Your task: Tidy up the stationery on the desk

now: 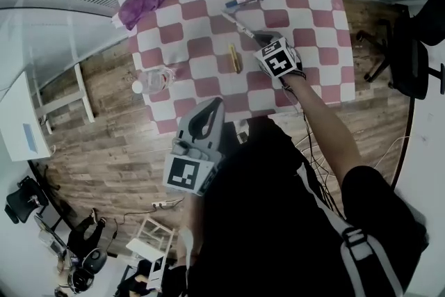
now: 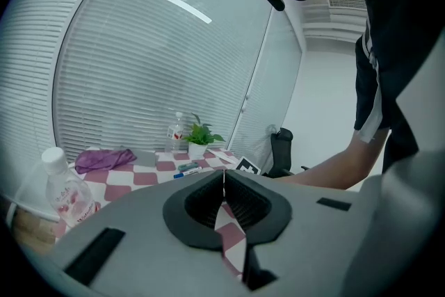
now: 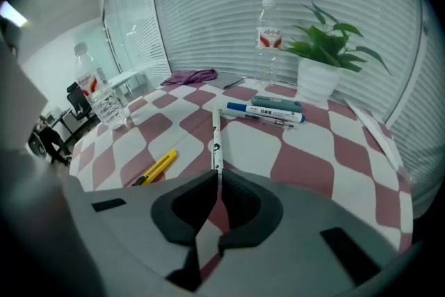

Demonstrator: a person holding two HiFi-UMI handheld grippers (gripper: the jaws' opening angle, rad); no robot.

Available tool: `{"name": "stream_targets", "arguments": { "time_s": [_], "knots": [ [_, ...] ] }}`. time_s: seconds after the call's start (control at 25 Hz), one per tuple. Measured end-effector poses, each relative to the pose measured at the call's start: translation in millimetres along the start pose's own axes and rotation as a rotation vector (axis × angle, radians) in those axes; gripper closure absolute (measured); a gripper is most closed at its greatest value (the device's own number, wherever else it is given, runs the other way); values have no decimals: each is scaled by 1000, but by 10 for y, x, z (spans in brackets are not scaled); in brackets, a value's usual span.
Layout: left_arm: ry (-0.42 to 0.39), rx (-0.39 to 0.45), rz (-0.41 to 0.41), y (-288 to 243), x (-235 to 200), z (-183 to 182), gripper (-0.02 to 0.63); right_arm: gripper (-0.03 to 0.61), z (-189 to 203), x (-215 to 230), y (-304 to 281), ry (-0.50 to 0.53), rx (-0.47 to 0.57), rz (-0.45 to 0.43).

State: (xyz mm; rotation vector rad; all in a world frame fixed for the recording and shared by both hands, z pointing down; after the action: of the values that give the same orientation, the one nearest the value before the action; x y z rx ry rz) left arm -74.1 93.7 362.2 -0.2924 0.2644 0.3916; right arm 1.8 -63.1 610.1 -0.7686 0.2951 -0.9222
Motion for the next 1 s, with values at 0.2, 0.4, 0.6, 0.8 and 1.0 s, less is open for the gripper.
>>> {"name": "stream_targets", "arguments": {
  "time_s": [0.2, 0.4, 0.6, 0.8, 1.0],
  "knots": [
    [15, -1, 29, 143, -36, 24, 580, 543, 168, -97, 110, -117, 6, 73],
    [-12, -8, 80, 254, -80, 6, 580, 543, 293, -256, 237, -255, 22, 144],
    [-22, -25, 126, 311, -83, 0, 580, 543, 407, -465, 325, -408, 44, 188],
    [-20, -25, 161, 318, -52, -2, 580, 543, 489, -636, 393, -515, 74, 229],
    [-31, -37, 184, 324, -36, 7, 580, 543, 550, -799, 434, -611, 109, 244]
  ]
}}
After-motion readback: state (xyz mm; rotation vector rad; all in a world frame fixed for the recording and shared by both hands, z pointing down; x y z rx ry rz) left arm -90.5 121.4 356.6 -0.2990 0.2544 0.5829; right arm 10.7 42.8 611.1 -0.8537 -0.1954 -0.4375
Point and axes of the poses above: the fingertips, and each gripper's own axes: y backward along the fingers, x to its right, z out of its underside, the point moved 1 cm from there along y, backward along the fingers, and after that the axes turned 9 degrees about x, right-handed, at the moved point
